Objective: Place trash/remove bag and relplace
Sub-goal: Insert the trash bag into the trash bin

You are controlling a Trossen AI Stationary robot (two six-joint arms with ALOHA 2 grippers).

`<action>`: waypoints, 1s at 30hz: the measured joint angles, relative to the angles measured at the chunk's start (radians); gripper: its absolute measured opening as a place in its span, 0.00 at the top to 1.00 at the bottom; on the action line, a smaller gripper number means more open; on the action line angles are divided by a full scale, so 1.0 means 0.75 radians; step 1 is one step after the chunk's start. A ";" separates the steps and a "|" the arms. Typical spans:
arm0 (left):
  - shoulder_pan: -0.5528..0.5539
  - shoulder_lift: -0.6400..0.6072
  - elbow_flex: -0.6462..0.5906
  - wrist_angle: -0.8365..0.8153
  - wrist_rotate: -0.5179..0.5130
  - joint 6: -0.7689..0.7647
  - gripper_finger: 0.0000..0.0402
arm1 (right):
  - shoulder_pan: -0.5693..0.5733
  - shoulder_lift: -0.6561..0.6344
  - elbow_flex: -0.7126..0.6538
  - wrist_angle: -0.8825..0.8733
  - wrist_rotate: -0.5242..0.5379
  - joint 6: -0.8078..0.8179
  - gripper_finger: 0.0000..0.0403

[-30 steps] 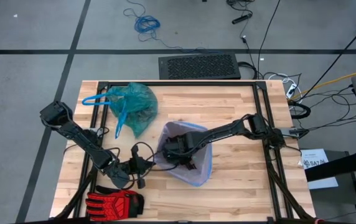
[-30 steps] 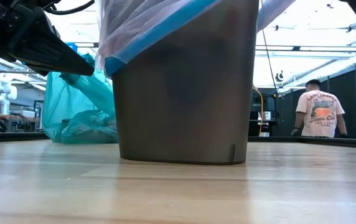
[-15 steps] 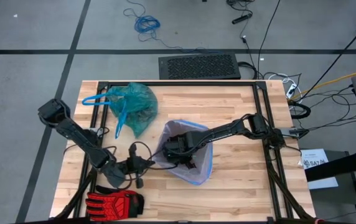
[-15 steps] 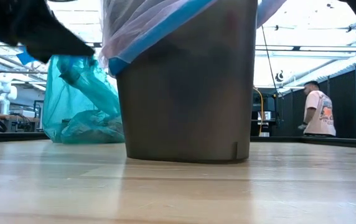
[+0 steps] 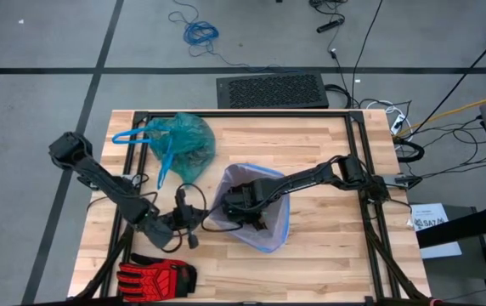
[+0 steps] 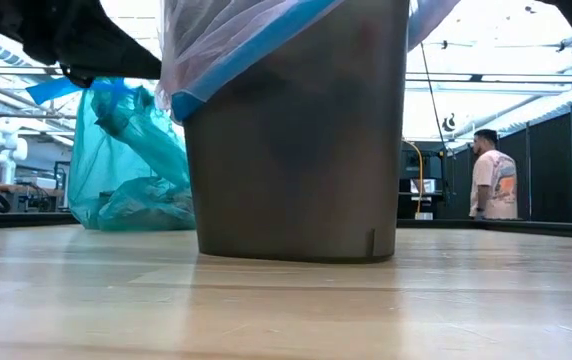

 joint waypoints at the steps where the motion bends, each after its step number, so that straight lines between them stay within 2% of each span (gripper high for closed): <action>1: 0.005 0.009 0.000 0.000 0.009 -0.002 1.00 | 0.000 0.000 0.000 -0.001 0.001 0.000 1.00; 12: 0.010 0.022 -0.001 -0.001 0.013 -0.004 1.00 | 0.002 -0.092 0.000 -0.122 0.016 0.024 1.00; 26: 0.010 0.023 -0.001 -0.046 0.021 -0.074 1.00 | 0.009 -0.099 0.000 -0.130 0.002 0.009 1.00; 30: 0.008 0.023 -0.001 -0.045 0.021 -0.074 1.00 | 0.028 -0.153 0.001 -0.159 0.010 0.050 1.00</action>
